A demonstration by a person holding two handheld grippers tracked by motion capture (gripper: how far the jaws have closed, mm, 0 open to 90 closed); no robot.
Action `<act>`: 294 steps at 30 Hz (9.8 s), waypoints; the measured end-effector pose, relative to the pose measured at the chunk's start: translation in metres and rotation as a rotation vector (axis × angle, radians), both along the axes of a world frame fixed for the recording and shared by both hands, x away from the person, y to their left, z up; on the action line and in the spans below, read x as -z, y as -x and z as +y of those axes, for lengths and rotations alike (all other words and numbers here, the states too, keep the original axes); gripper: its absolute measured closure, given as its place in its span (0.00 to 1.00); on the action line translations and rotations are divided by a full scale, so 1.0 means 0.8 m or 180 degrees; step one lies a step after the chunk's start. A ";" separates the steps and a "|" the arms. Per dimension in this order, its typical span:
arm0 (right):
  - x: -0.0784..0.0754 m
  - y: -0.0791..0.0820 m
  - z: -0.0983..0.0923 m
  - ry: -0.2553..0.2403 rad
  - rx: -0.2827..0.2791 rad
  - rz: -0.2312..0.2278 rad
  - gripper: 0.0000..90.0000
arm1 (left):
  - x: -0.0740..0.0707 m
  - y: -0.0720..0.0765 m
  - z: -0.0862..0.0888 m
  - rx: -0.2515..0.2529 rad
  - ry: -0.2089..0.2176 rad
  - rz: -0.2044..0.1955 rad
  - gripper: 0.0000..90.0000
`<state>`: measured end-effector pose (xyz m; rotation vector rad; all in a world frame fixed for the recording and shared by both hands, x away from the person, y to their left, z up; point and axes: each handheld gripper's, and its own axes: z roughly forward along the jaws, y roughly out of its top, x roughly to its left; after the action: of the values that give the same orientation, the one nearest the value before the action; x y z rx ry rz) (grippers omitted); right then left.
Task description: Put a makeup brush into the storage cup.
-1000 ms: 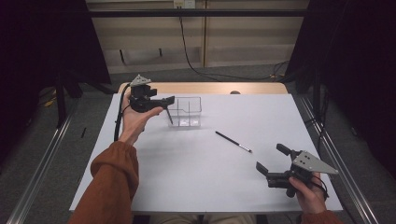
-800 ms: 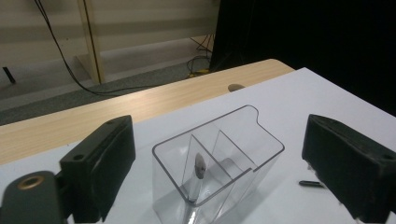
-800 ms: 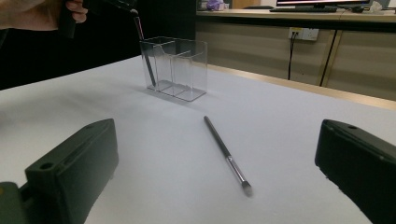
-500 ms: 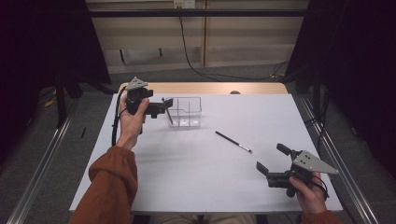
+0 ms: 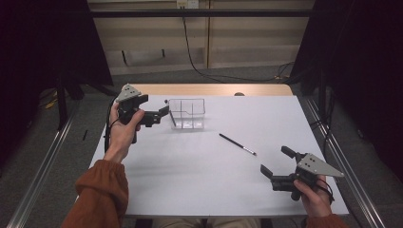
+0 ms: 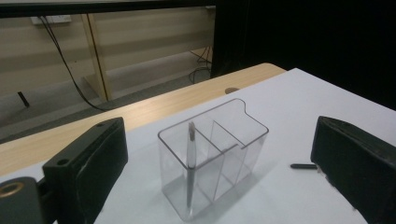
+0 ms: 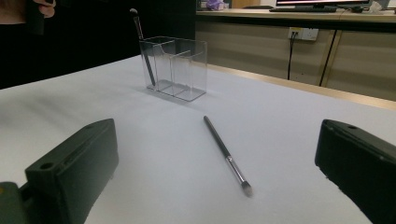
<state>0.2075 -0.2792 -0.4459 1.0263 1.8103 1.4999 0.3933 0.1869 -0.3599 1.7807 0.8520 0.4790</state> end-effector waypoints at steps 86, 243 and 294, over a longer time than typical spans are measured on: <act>-0.004 -0.004 0.005 -0.0051 -0.0013 0.0057 0.00 | 0.093 0.174 0.112 -0.0200 0.0302 -0.0119 0.03; 0.006 -0.233 0.091 0.2634 -0.1210 0.2851 0.94 | 0.097 0.178 0.107 -0.0132 0.0058 -0.0026 0.04; -0.027 -0.211 0.056 0.1432 -0.0920 0.2248 0.94 | 0.098 0.177 0.109 -0.0142 0.0079 -0.0003 0.04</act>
<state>0.3765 -0.2344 -0.4239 1.1760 2.7245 0.8254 0.2517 0.2742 -0.4383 1.7417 0.8948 0.4962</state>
